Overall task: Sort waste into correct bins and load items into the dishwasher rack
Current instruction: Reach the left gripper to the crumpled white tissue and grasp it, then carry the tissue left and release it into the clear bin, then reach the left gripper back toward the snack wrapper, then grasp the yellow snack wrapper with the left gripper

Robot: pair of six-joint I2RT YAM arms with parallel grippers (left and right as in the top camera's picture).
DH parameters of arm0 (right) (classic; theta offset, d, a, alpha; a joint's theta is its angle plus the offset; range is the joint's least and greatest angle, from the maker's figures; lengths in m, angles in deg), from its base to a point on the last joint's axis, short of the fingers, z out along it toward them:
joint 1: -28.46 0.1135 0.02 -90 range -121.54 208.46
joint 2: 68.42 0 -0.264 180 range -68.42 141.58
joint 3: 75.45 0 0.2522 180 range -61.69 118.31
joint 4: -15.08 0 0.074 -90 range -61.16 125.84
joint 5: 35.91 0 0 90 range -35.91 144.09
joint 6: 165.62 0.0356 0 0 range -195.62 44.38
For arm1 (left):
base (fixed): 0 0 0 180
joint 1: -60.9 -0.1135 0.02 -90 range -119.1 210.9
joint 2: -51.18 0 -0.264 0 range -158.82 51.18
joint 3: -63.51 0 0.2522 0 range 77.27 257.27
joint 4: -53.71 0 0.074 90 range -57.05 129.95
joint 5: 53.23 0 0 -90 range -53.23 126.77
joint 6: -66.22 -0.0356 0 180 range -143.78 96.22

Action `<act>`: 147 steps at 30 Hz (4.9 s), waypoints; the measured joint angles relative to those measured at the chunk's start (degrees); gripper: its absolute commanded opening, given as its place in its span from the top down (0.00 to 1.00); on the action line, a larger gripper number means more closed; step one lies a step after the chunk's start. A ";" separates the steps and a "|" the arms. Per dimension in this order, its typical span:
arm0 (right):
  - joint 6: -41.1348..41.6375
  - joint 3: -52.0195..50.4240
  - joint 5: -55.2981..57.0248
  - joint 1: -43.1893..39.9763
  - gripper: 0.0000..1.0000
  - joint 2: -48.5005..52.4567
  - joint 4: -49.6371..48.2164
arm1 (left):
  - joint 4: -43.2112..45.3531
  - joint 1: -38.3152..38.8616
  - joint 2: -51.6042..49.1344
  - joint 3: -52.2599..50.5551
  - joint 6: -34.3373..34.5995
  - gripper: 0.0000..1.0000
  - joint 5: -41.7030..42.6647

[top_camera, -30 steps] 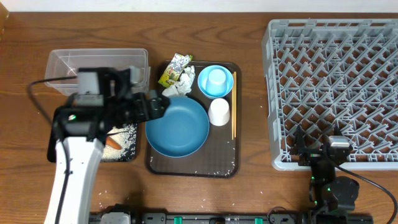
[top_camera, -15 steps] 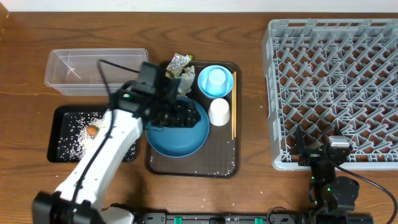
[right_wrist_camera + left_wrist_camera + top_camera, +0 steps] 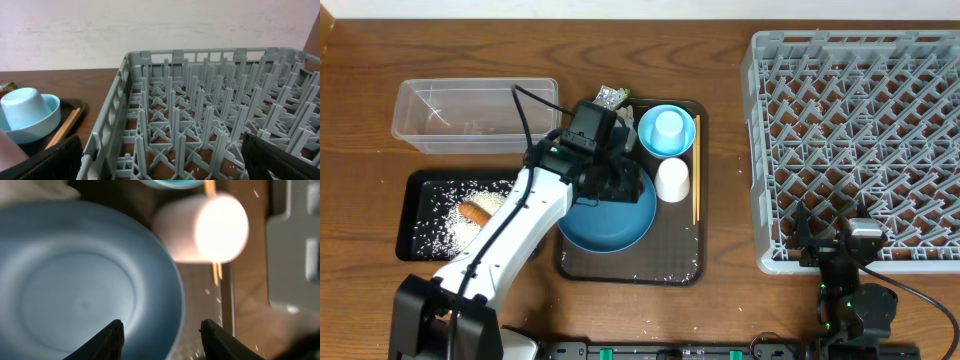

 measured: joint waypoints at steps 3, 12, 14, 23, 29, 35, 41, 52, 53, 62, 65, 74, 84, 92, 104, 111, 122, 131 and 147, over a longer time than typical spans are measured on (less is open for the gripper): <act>0.00 0.00 0.00 0.00 0.01 0.00 0.00 | 1.20 -1.03 0.00 0.24 2.34 0.39 -2.43; 0.00 0.00 0.00 0.00 0.01 0.00 -0.02 | 1.31 -2.08 -0.50 14.29 2.82 0.42 -9.94; 0.00 0.00 0.00 0.00 0.01 0.00 0.00 | 0.66 -2.10 -1.60 18.78 2.64 0.39 -12.68; 0.00 0.00 0.00 0.00 0.01 0.00 0.00 | 3.89 -2.78 -16.57 25.44 -0.28 0.26 -20.09; 0.00 0.00 0.00 0.00 0.01 0.00 0.00 | 5.40 -2.78 -24.20 25.38 -0.50 0.26 -21.40; -0.02 0.00 0.00 0.00 0.01 0.00 0.00 | 5.11 -2.78 -27.82 25.38 -0.92 0.27 -21.57; 0.00 0.00 0.00 0.00 0.01 0.00 0.00 | 4.35 -2.78 -30.53 25.38 -1.20 0.52 -21.62; 0.00 0.00 0.00 0.00 0.01 0.00 0.00 | 4.11 -2.78 -30.67 25.38 -1.73 0.94 -21.59; -0.02 0.00 0.00 0.00 0.01 0.00 0.00 | 3.91 -2.78 -30.62 25.38 -1.73 0.94 -21.59; -0.02 0.00 0.00 0.00 0.01 0.00 0.00 | 0.63 -2.84 -16.96 24.90 -1.27 0.94 -21.62; -0.02 0.00 0.00 0.00 0.01 0.00 -0.02 | 0.59 -3.32 -9.33 24.92 -0.90 0.94 -21.66; -0.02 0.00 0.00 0.00 0.01 0.00 0.00 | 0.63 -11.23 -0.76 25.00 0.28 0.94 -29.77; -0.02 0.00 0.00 0.00 0.01 0.00 0.00 | 1.18 -25.68 -8.24 24.94 9.11 0.10 -30.47; 0.00 0.00 0.00 0.00 0.01 0.00 0.00 | 5.11 -24.04 -9.79 24.52 7.21 0.10 -12.04; -0.02 0.00 0.00 0.00 0.01 0.00 0.00 | 12.15 -7.65 -14.67 24.52 -1.97 0.12 -11.58; 0.00 0.00 0.00 0.00 0.01 0.00 0.00 | 13.29 -7.63 -24.41 24.52 -3.10 0.14 -13.64; 0.00 0.00 0.00 0.00 0.01 0.00 0.00 | 18.93 -5.42 -29.40 24.50 -3.30 0.19 -13.84; 0.00 0.00 0.00 0.00 0.01 0.00 0.00 | 20.55 -5.05 -31.76 24.50 -5.01 0.24 -13.90; 0.00 0.00 0.00 0.00 0.01 0.00 0.00 | 20.74 -5.05 -35.01 24.50 -5.01 0.48 -14.05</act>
